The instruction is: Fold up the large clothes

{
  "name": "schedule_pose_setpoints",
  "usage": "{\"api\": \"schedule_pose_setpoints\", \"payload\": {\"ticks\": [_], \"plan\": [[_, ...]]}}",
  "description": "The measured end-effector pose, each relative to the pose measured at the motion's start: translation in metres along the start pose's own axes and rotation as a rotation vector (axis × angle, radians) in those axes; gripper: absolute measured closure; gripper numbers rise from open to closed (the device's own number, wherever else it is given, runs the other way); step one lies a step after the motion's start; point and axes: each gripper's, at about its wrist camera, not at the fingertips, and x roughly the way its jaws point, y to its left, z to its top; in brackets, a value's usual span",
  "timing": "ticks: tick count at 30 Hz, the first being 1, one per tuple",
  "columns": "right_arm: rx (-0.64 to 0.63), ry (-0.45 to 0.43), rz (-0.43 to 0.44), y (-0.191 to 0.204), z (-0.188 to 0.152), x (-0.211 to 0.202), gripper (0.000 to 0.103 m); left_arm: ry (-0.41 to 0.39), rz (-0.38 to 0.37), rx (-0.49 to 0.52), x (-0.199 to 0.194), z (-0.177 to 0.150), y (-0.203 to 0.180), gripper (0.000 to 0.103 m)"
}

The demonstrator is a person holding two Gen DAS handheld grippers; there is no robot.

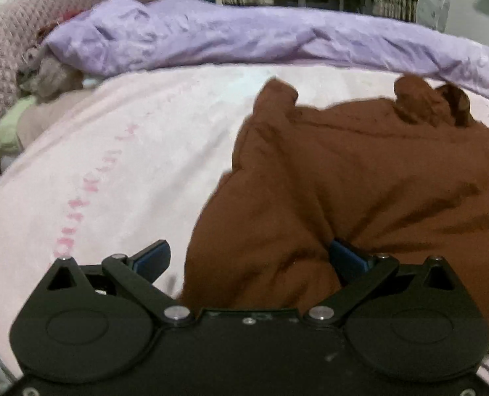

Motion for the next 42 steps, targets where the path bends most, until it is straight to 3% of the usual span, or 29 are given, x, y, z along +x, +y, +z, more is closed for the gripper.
{"api": "schedule_pose_setpoints", "payload": {"ticks": [4, 7, 10, 12, 13, 15, 17, 21, 24, 26, 27, 28, 29, 31, 34, 38, 42], "plan": [[0.009, 0.002, -0.021, -0.005, 0.002, -0.014, 0.095, -0.129, 0.107, 0.02, -0.027, 0.002, -0.005, 0.0], [0.036, -0.011, -0.055, -0.018, 0.001, -0.031, 0.095, -0.212, 0.052, -0.001, -0.045, 0.003, 0.0, 0.0], [0.027, -0.011, -0.098, -0.029, -0.001, -0.04, 0.093, -0.168, 0.028, 0.01, -0.038, 0.003, 0.007, 0.0], [0.043, 0.005, -0.103, -0.038, -0.005, -0.034, 0.093, -0.072, 0.069, 0.057, -0.013, -0.002, 0.007, 0.0], [0.06, 0.014, -0.094, -0.043, -0.007, -0.026, 0.093, -0.053, 0.042, 0.074, -0.001, -0.005, 0.008, 0.0], [0.083, 0.014, -0.08, -0.046, -0.01, -0.014, 0.093, -0.058, -0.013, 0.018, 0.014, -0.008, 0.015, 0.0], [0.085, -0.003, -0.092, -0.043, -0.013, -0.013, 0.093, -0.047, -0.016, -0.017, 0.014, -0.002, 0.017, 0.0], [0.145, -0.028, -0.099, -0.047, -0.015, -0.033, 0.078, -0.085, 0.056, 0.081, 0.004, 0.003, 0.0, 0.0], [0.189, 0.01, -0.076, -0.062, -0.019, -0.041, 0.078, -0.101, 0.074, 0.11, -0.007, 0.003, -0.002, 0.0], [0.215, 0.01, -0.049, -0.07, -0.021, -0.047, 0.072, -0.108, 0.064, 0.109, -0.012, 0.005, -0.001, 0.0], [0.237, 0.009, -0.043, -0.074, -0.023, -0.05, 0.052, -0.113, 0.062, 0.11, -0.014, 0.005, -0.001, 0.0], [0.267, 0.012, -0.068, -0.077, -0.025, -0.053, 0.019, -0.118, 0.062, 0.112, -0.017, 0.006, -0.001, 0.0], [0.288, 0.01, -0.104, -0.08, -0.028, -0.055, 0.011, -0.124, 0.066, 0.116, -0.02, 0.006, -0.002, 0.0], [0.321, 0.005, -0.12, -0.088, -0.036, -0.059, 0.017, -0.127, 0.069, 0.111, -0.025, 0.005, -0.004, 0.0], [0.439, 0.041, 0.024, -0.107, -0.047, -0.051, 0.018, -0.118, 0.061, 0.124, -0.024, 0.006, -0.01, 0.0], [0.535, 0.045, 0.1, -0.12, -0.053, -0.035, 0.013, -0.108, 0.068, 0.165, -0.022, 0.006, -0.024, 0.0], [0.54, 0.008, 0.162, -0.123, -0.043, -0.017, 0.012, -0.102, 0.049, 0.161, -0.02, 0.005, -0.03, 0.0]]}}
